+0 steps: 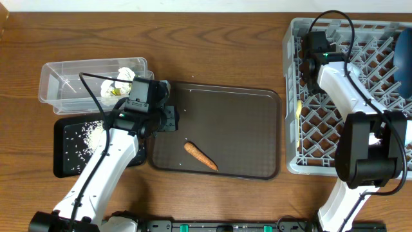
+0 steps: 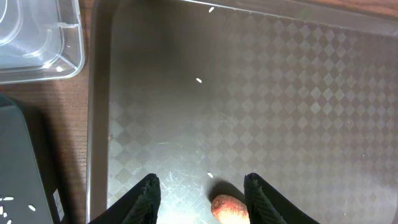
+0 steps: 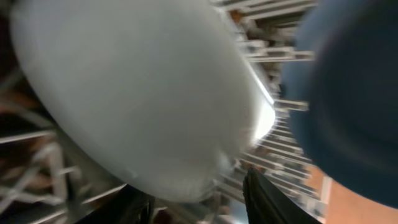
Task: Sort waste into correct bins and load items into the dishwasher rack
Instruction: 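Lift the bowl with the right gripper and place it in the rack, then reach the left gripper down to the carrot and grasp it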
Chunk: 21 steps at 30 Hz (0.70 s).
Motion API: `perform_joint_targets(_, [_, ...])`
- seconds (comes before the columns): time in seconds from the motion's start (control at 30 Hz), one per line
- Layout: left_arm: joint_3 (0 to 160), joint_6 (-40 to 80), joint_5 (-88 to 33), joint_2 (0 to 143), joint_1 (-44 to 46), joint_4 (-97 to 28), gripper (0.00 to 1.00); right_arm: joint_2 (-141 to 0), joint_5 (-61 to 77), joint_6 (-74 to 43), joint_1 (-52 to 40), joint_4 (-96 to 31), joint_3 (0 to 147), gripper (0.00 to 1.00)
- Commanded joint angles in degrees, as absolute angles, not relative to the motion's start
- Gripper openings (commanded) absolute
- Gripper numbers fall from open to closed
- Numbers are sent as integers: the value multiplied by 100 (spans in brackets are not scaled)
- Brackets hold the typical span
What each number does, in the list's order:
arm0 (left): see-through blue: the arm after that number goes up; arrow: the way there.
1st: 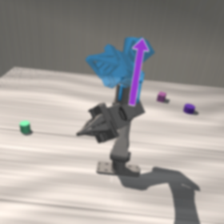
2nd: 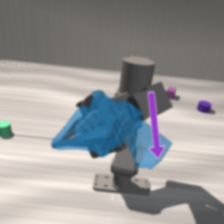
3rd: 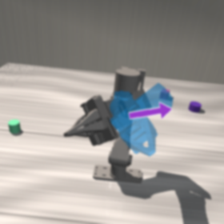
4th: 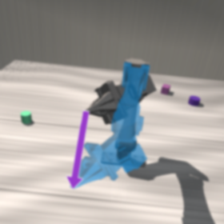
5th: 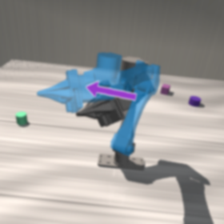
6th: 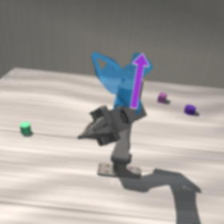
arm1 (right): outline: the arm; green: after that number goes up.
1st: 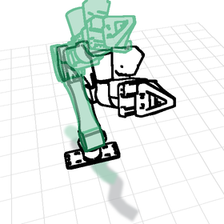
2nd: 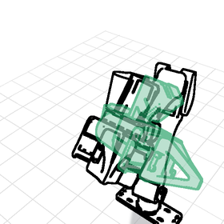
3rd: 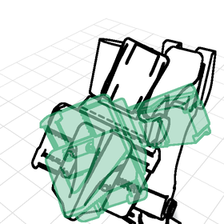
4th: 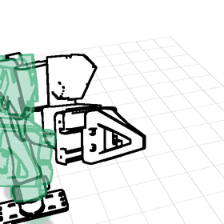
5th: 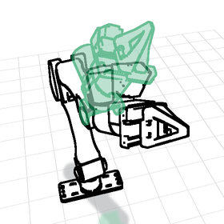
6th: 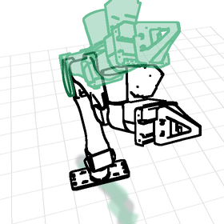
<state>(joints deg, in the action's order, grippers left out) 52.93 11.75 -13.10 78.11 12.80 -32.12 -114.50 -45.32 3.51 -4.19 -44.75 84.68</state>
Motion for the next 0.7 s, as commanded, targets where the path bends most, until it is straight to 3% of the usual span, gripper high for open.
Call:
perform_joint_targets(0.0, [5349, 1120, -1234, 7791, 1253, -3212, 47, -11242, -3675, 169, -539, -4449, 8466, 47])
perform_joint_targets(0.23, [5349, 1120, -1234, 7791, 1253, -3210, 47, -10248, -2847, 176, -517, -4189, 8471, 64])
perform_joint_targets(0.47, [5349, 1144, -1240, 7791, 1258, -3212, 47, -9695, -738, 185, -436, -4165, 8471, 79])
perform_joint_targets(0.67, [5347, 2445, -1238, 7791, 1372, -3470, 47, -9797, 91, 200, -462, -4294, 8468, 81])
